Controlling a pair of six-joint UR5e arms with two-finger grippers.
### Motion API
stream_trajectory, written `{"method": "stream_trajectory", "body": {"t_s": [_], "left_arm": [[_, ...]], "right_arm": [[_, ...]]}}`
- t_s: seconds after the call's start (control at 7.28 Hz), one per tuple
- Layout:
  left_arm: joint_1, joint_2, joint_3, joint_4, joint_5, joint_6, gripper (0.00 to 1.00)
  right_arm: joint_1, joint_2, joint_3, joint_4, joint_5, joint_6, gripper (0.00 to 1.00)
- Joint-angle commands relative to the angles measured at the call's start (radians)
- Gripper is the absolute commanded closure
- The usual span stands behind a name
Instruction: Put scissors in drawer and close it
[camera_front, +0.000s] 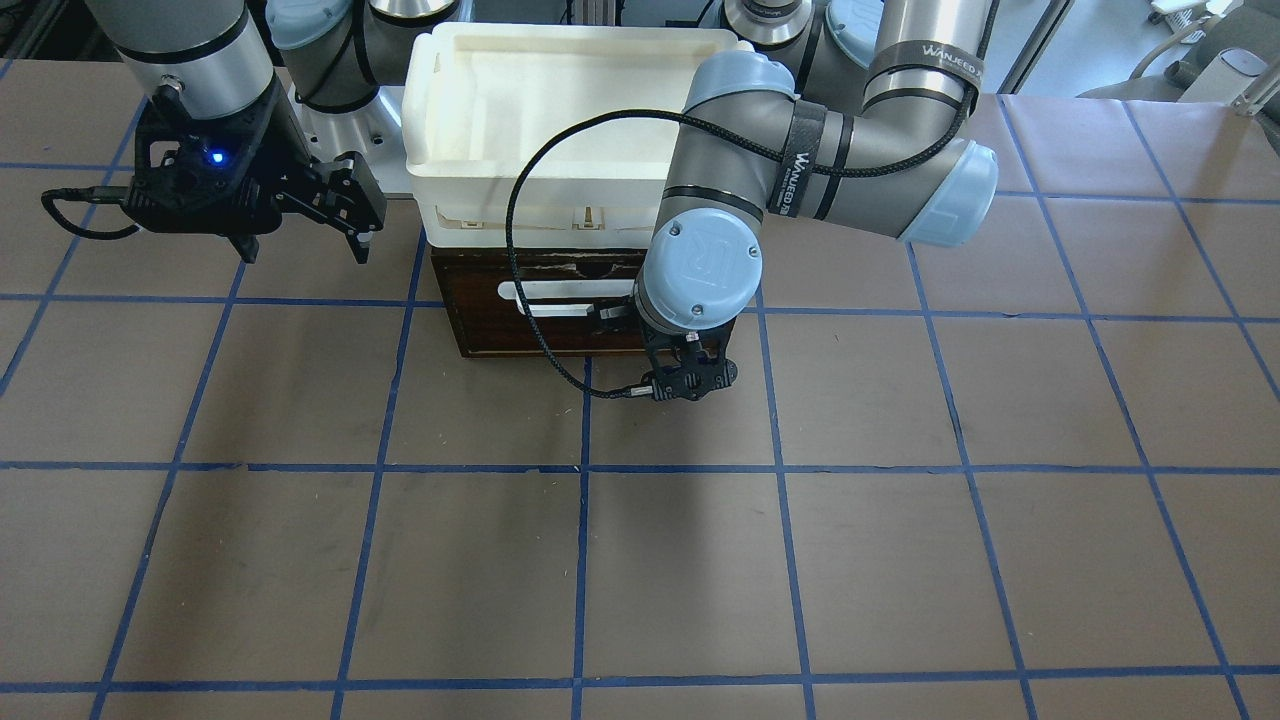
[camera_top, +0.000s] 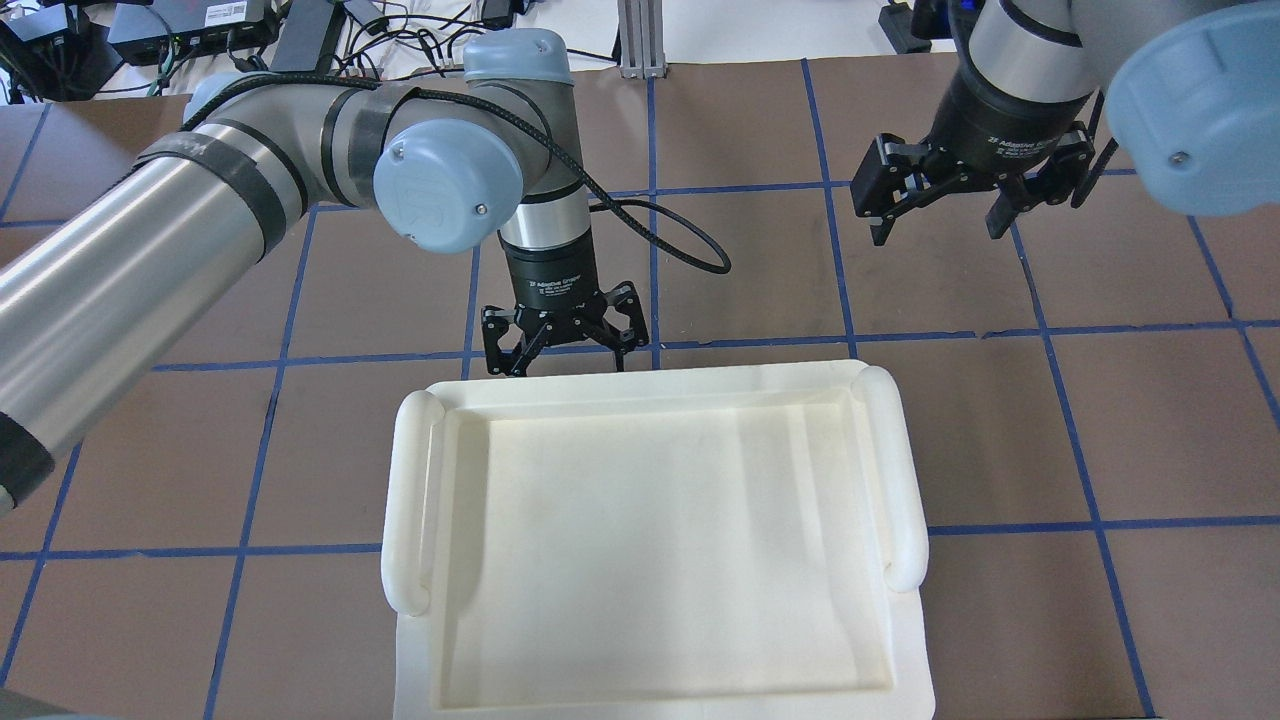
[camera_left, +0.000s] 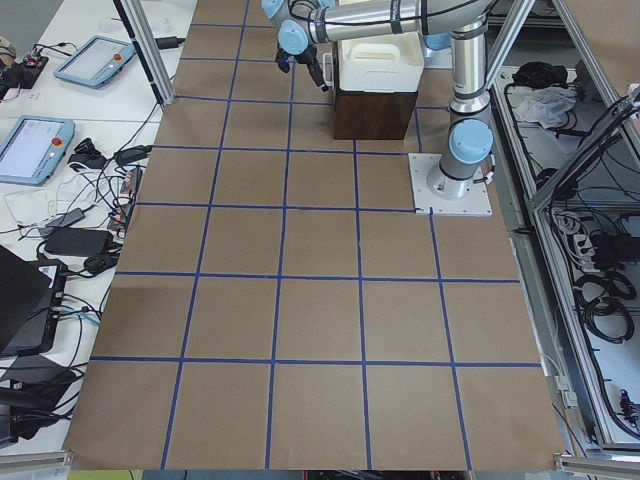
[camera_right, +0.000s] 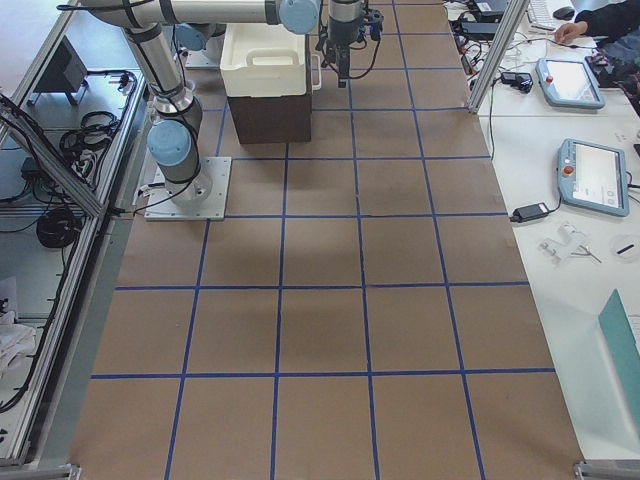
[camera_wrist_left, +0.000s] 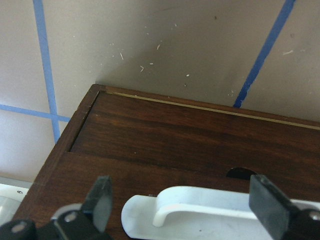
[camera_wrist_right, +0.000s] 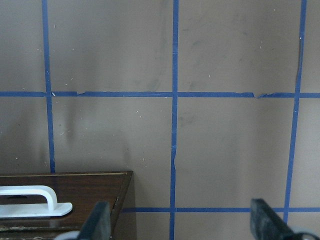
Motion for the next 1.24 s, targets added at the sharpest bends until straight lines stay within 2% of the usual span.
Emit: {"method": "stream_trajectory", "body": {"t_s": [0.0, 0.55, 0.96, 1.1], "left_arm": [[0.001, 0.001, 0.000, -0.012, -0.003, -0.001, 0.00], [0.000, 0.003, 0.001, -0.020, 0.009, -0.024, 0.00], [0.021, 0.021, 0.059, 0.029, 0.018, -0.009, 0.00], [0.049, 0.041, 0.093, 0.029, 0.053, 0.005, 0.00]], "right_arm": [[-0.001, -0.001, 0.008, -0.001, -0.001, 0.000, 0.00], [-0.001, -0.001, 0.012, -0.001, -0.001, 0.000, 0.00], [-0.001, -0.001, 0.012, -0.002, -0.001, 0.000, 0.00], [-0.001, -0.001, 0.012, -0.002, -0.001, 0.001, 0.00]]}}
